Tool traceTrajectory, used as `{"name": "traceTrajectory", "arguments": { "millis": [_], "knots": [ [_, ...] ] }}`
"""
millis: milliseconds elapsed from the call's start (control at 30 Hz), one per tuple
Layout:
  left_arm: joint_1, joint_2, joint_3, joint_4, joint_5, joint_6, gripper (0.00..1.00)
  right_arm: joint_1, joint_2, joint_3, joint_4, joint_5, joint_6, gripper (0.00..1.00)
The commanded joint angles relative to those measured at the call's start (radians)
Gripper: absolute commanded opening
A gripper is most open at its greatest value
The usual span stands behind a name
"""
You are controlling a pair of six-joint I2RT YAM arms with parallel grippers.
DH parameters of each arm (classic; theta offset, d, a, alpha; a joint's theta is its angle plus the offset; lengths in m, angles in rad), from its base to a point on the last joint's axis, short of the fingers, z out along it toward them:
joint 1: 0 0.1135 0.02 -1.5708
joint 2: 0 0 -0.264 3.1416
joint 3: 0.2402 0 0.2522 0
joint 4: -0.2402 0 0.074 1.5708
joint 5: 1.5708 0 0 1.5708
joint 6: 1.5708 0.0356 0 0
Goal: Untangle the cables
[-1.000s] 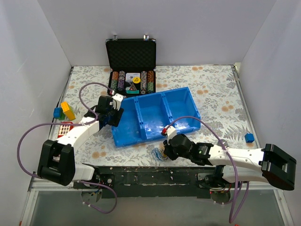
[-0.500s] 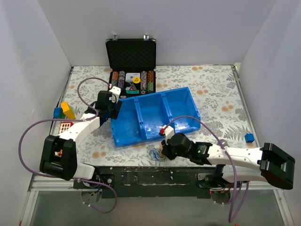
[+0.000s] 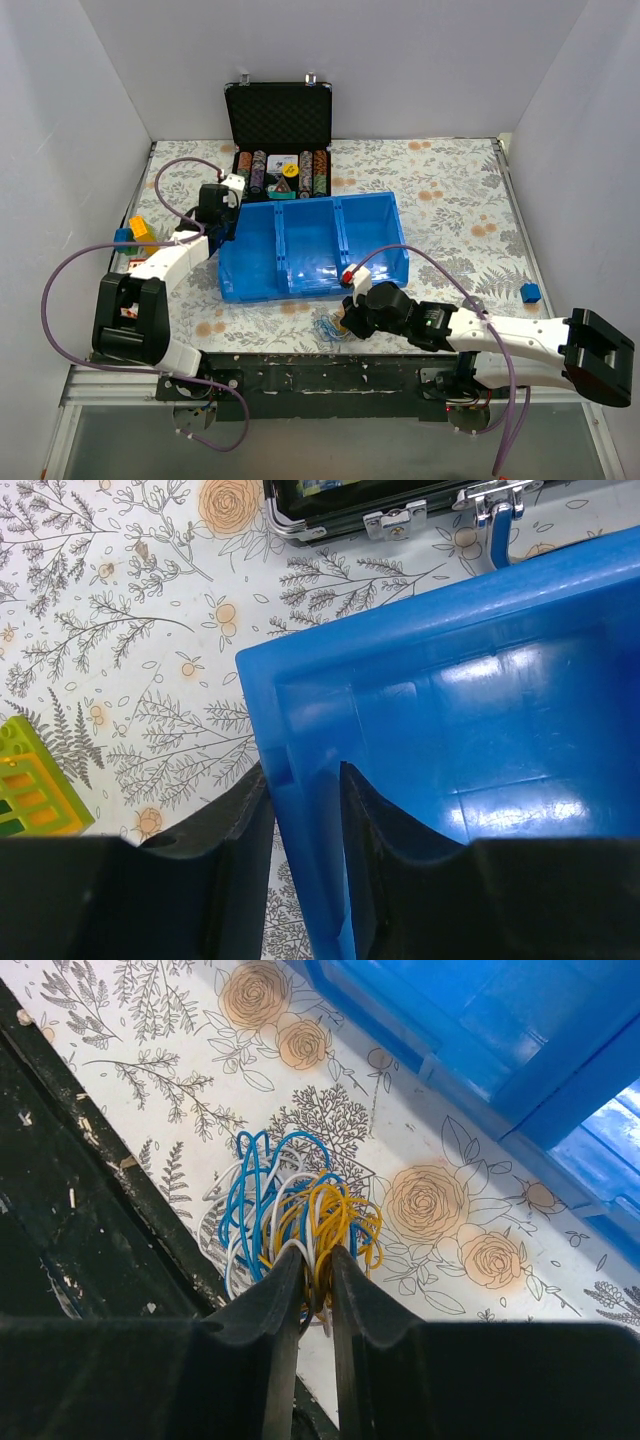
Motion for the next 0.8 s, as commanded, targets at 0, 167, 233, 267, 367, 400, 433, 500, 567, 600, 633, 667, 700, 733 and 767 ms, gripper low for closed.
{"name": "traceTrajectory", "arguments": {
  "millis": [0, 167, 233, 267, 367, 400, 433, 500, 567, 600, 633, 667, 700, 733, 767],
  "knots": [
    [0.000, -0.015, 0.049, -0.037, 0.038, 0.011, 0.22, 0.007, -0.036, 0.040, 0.018, 0.020, -0.008, 0.26],
    [0.000, -0.056, 0.113, -0.120, 0.066, 0.007, 0.63, 0.009, 0.001, 0.047, 0.027, 0.014, -0.010, 0.25],
    [0.000, -0.105, 0.155, -0.180, 0.081, 0.017, 0.85, 0.009, 0.003, 0.044, 0.035, 0.008, -0.010, 0.24],
    [0.000, -0.134, 0.175, -0.218, 0.104, 0.031, 0.96, 0.007, 0.001, 0.041, 0.037, 0.011, -0.010, 0.23],
    [0.000, -0.251, 0.247, -0.372, 0.303, 0.109, 0.98, 0.007, 0.007, 0.038, 0.049, 0.012, -0.011, 0.20],
    [0.000, -0.295, 0.268, -0.431, 0.395, 0.149, 0.98, 0.009, 0.009, 0.037, 0.052, 0.015, -0.011, 0.19],
    [-0.001, -0.335, 0.285, -0.501, 0.514, 0.184, 0.98, 0.009, 0.010, 0.040, 0.056, 0.014, -0.011, 0.18],
    [-0.007, -0.429, 0.296, -0.618, 0.765, 0.250, 0.98, 0.009, 0.017, 0.041, 0.069, 0.011, -0.008, 0.15],
    [-0.026, -0.521, 0.243, -0.694, 0.923, 0.299, 0.98, 0.007, 0.018, 0.043, 0.089, 0.003, -0.005, 0.11],
    [-0.046, -0.555, 0.198, -0.701, 0.957, 0.300, 0.98, 0.009, 0.015, 0.043, 0.107, 0.001, -0.003, 0.08],
    [-0.072, -0.584, 0.154, -0.703, 0.986, 0.304, 0.98, 0.009, 0.014, 0.044, 0.128, -0.002, -0.003, 0.07],
    [-0.110, -0.604, 0.121, -0.697, 1.003, 0.310, 0.98, 0.009, 0.014, 0.046, 0.145, -0.008, -0.005, 0.06],
    [-0.148, -0.618, 0.082, -0.679, 1.017, 0.313, 0.98, 0.009, 0.015, 0.055, 0.155, -0.014, -0.005, 0.04],
    [-0.188, -0.625, 0.049, -0.653, 1.024, 0.309, 0.98, 0.009, 0.018, 0.069, 0.156, -0.026, -0.006, 0.02],
    [-0.222, -0.632, 0.011, -0.622, 1.029, 0.309, 0.98, 0.009, 0.021, 0.084, 0.156, -0.035, -0.006, 0.01]
  ]
}}
